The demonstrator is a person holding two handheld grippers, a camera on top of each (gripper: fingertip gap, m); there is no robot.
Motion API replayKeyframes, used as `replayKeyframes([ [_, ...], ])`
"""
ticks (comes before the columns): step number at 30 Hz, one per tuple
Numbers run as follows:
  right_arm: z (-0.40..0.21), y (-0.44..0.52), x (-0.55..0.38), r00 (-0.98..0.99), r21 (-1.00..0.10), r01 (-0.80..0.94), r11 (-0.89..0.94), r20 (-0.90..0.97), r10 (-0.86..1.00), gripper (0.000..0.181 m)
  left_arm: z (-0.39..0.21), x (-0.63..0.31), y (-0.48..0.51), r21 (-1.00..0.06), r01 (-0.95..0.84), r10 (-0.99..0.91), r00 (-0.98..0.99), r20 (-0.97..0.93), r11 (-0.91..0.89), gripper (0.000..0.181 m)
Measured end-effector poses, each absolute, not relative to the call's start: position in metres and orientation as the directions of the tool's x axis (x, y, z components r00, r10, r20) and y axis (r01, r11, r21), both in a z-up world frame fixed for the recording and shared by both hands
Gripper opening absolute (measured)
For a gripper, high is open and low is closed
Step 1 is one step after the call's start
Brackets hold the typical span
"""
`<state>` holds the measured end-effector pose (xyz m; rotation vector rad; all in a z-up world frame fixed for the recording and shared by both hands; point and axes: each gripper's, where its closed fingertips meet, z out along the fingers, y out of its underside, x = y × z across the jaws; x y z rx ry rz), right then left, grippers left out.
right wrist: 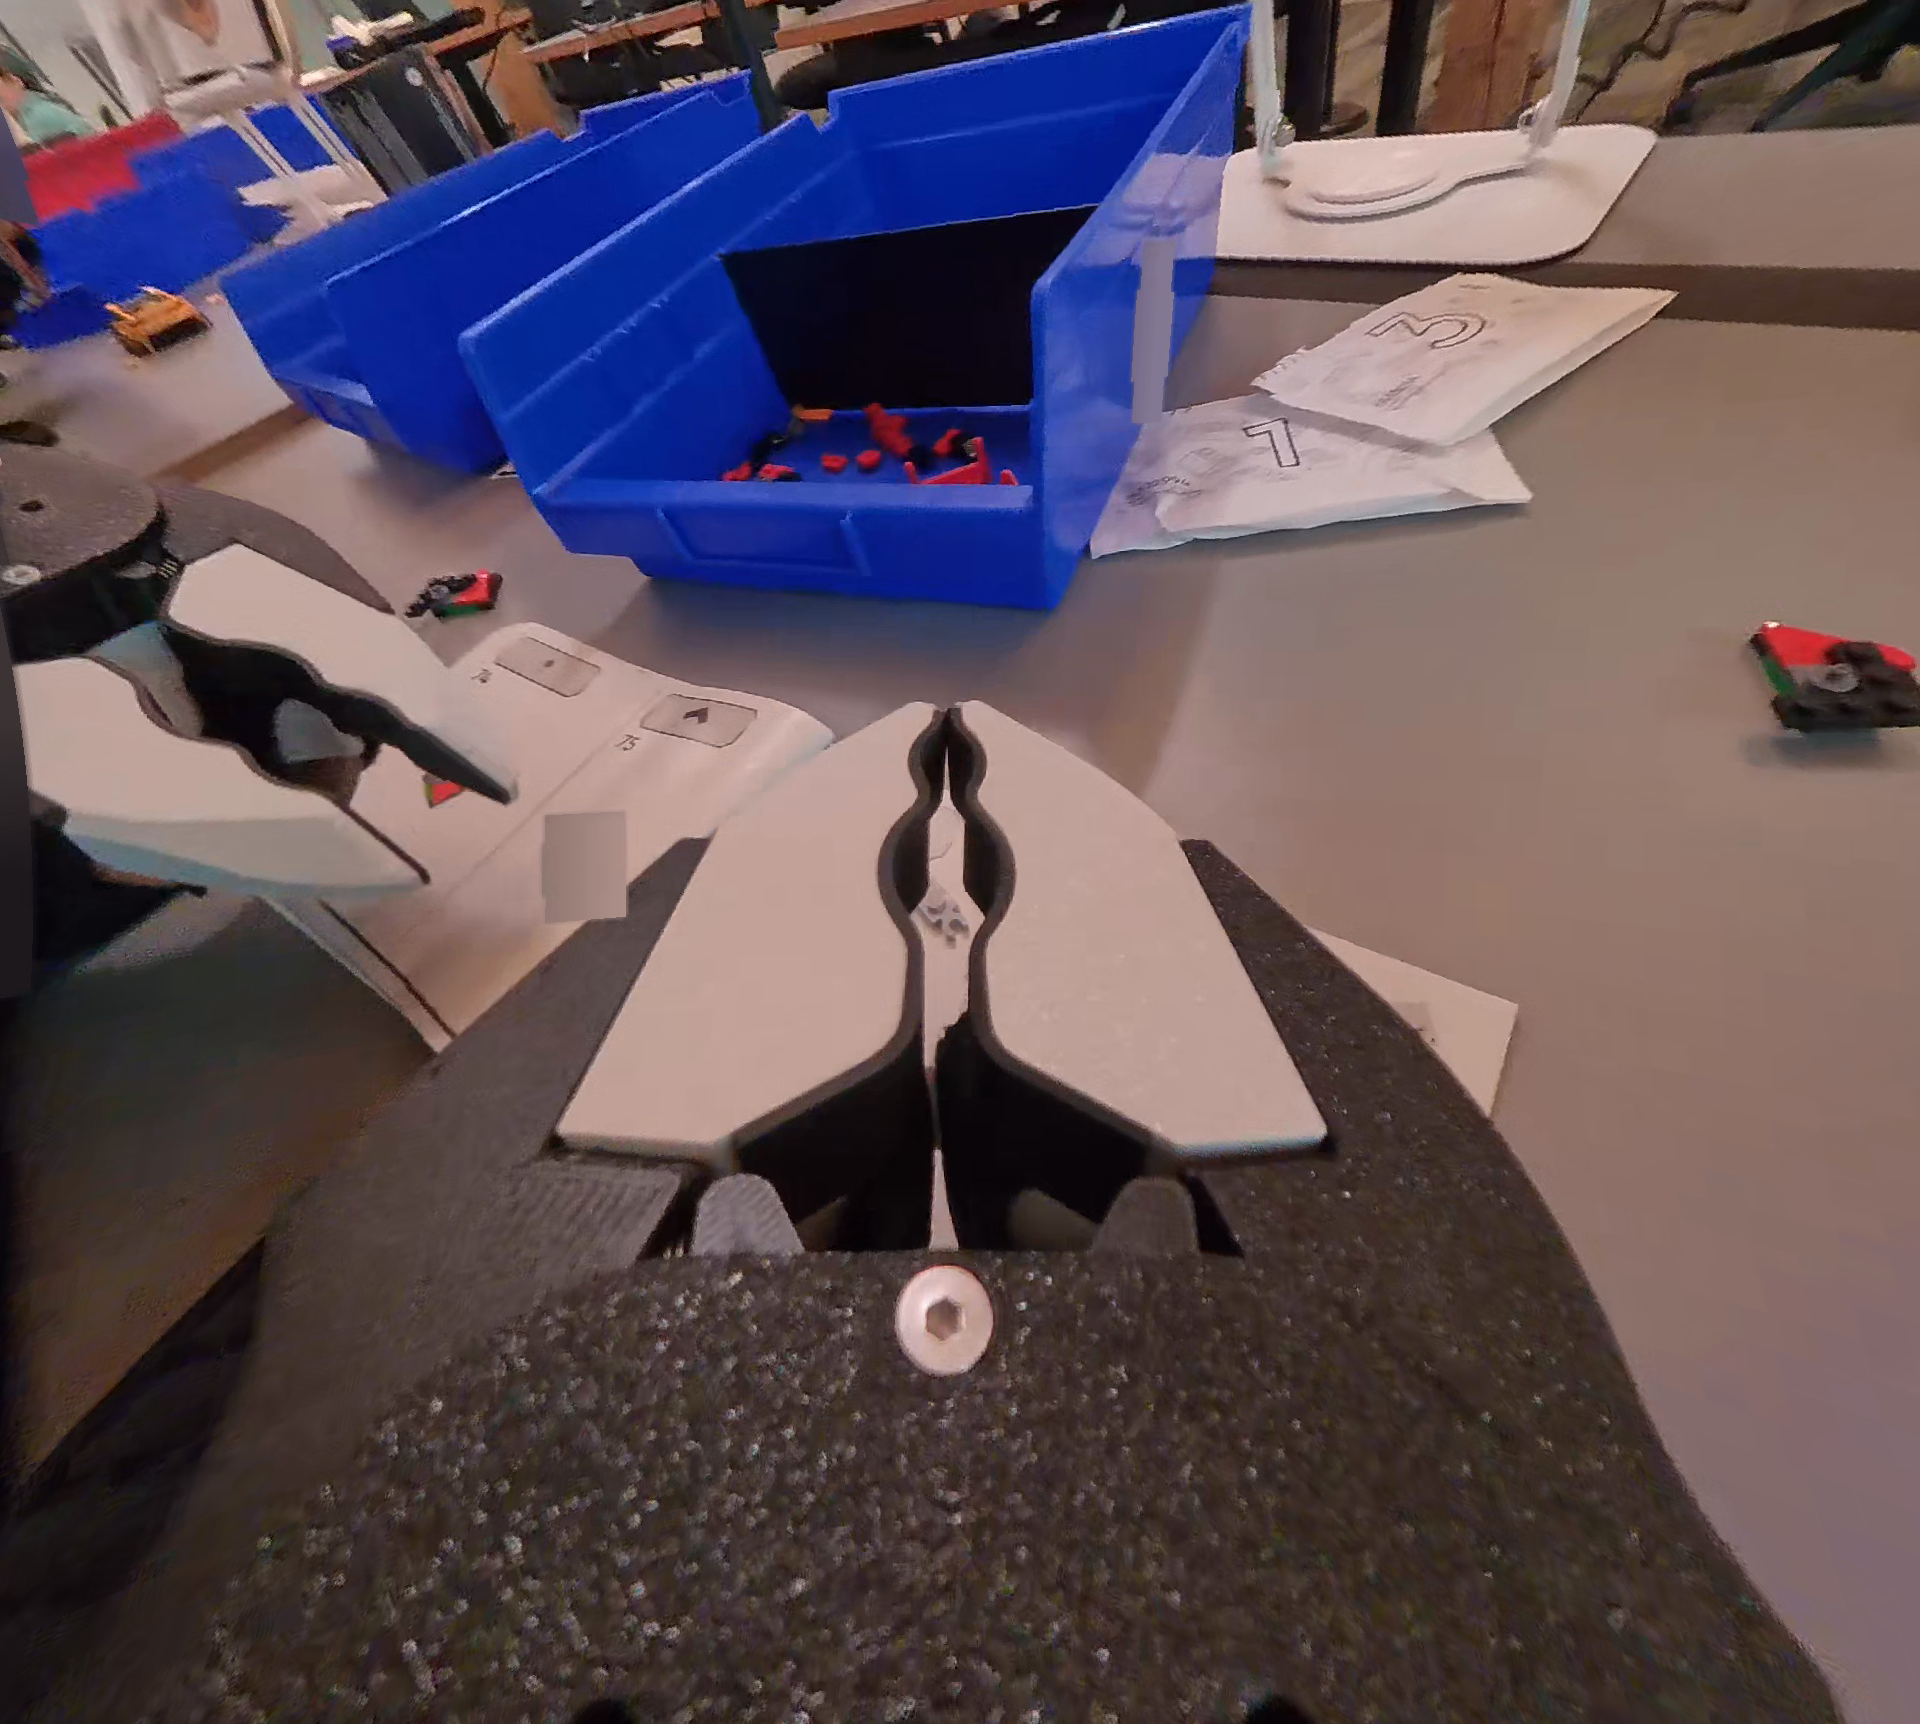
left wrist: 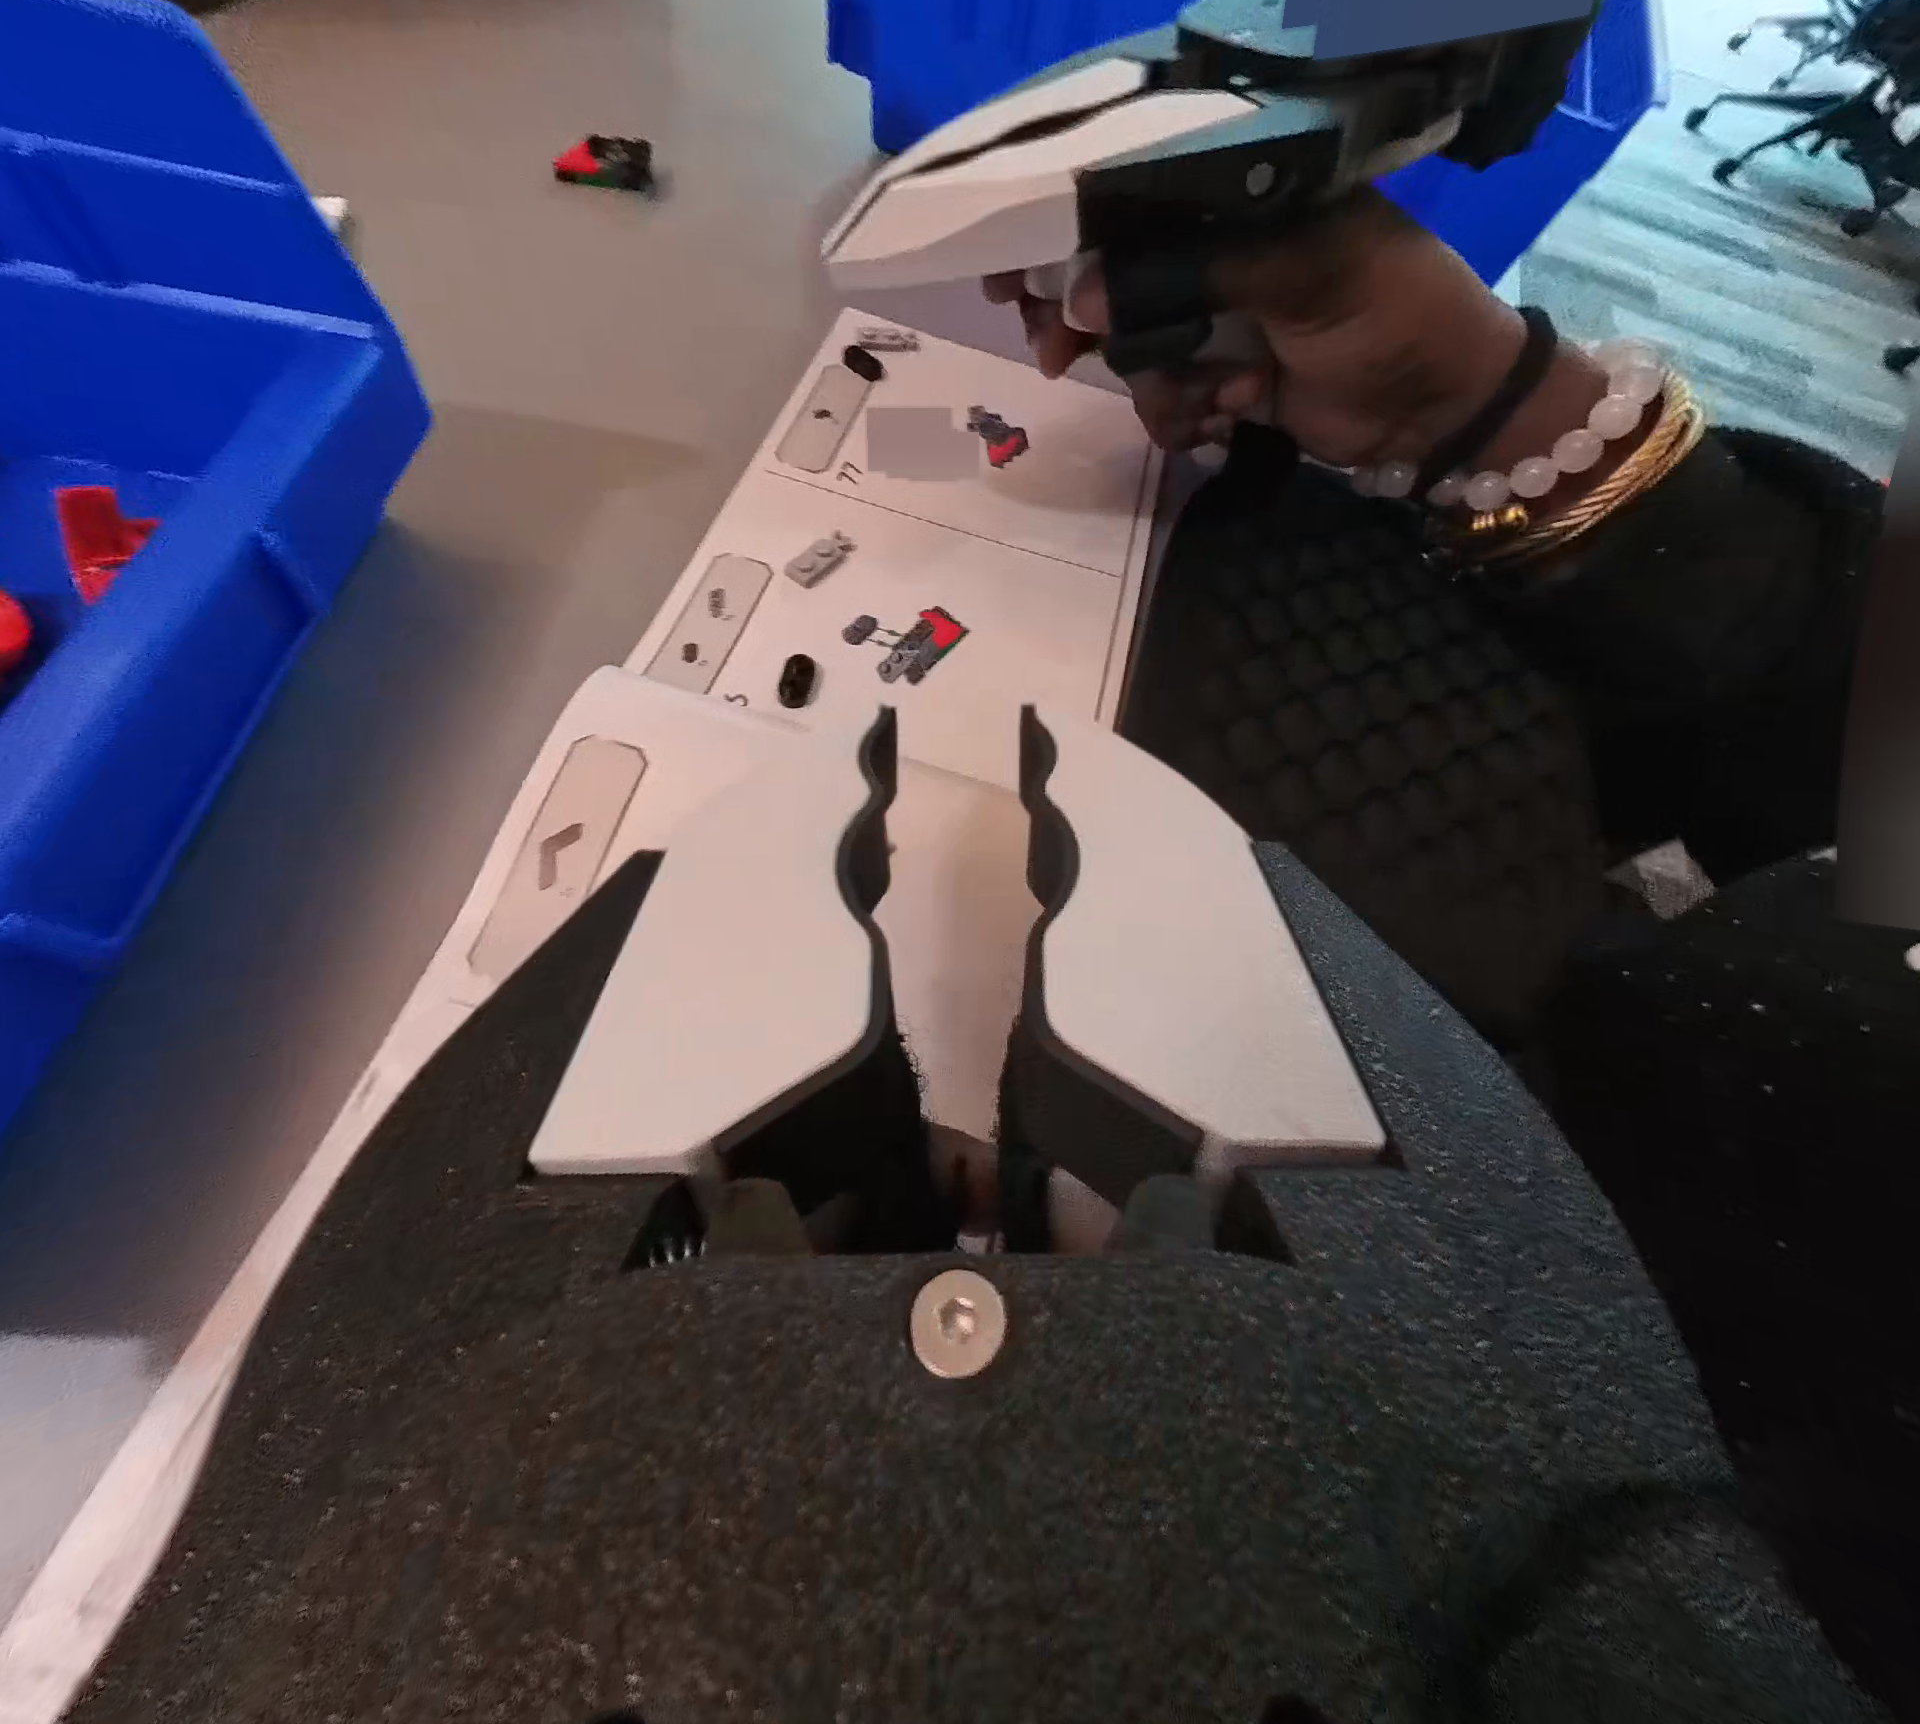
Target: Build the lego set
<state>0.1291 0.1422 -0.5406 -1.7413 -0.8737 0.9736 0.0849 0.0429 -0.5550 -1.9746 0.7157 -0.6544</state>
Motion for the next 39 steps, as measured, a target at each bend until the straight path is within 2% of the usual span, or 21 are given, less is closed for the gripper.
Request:
replayKeyframes([
  [4, -0.542, 0.141, 0.128, 0.410, -0.930, 0.135, -0.341, -0.261, 0.874, 0.002, -0.566, 0.090, 0.041, -0.873, -0.332, -0.740, 0.671, 0.048, -0.357, 0.012],
  [9, -0.549, 0.133, 0.120, 0.377, -0.927, 0.212, -0.309, -0.214, 0.901, 0.005, -0.590, 0.080, 0.043, -0.812, -0.432, -0.713, 0.701, -0.028, -0.393, 0.009],
  [13, -0.554, 0.125, 0.113, 0.338, -0.922, 0.283, -0.263, -0.161, 0.927, 0.007, -0.604, 0.079, 0.039, -0.764, -0.485, -0.722, 0.691, -0.037, -0.425, 0.006],
  [21, -0.563, 0.121, 0.109, 0.309, -0.905, 0.336, -0.261, -0.156, 0.938, 0.006, -0.607, 0.080, 0.037, -0.753, -0.490, -0.730, 0.683, -0.018, -0.440, 0.000],
  [25, -0.563, 0.120, 0.108, 0.308, -0.905, 0.346, -0.248, -0.140, 0.941, 0.007, -0.590, 0.088, 0.033, -0.811, -0.449, -0.746, 0.666, -0.024, -0.375, 0.007],
  [29, -0.559, 0.121, 0.109, 0.312, -0.916, 0.328, -0.232, -0.127, 0.941, 0.008, -0.529, 0.096, 0.003, -0.930, -0.267, -0.821, 0.568, 0.060, -0.252, 0.018],
  [31, -0.558, 0.120, 0.109, 0.312, -0.919, 0.323, -0.225, -0.121, 0.942, 0.009, -0.506, 0.070, -0.018, -0.935, -0.279, -0.827, 0.561, 0.027, -0.219, 0.029],
  [33, -0.558, 0.119, 0.109, 0.307, -0.920, 0.329, -0.212, -0.108, 0.946, 0.010, -0.490, 0.021, -0.035, -0.922, -0.320, -0.762, 0.646, -0.044, -0.218, 0.036],
  [36, -0.558, 0.115, 0.106, 0.282, -0.918, 0.351, -0.183, -0.082, 0.956, 0.012, -0.468, -0.061, -0.049, -0.912, -0.339, -0.555, 0.816, -0.163, -0.230, 0.033],
  [39, -0.561, 0.112, 0.104, 0.276, -0.914, 0.379, -0.148, -0.041, 0.960, 0.013, -0.484, -0.135, -0.047, -0.861, -0.355, -0.348, 0.909, -0.227, -0.365, 0.034],
])
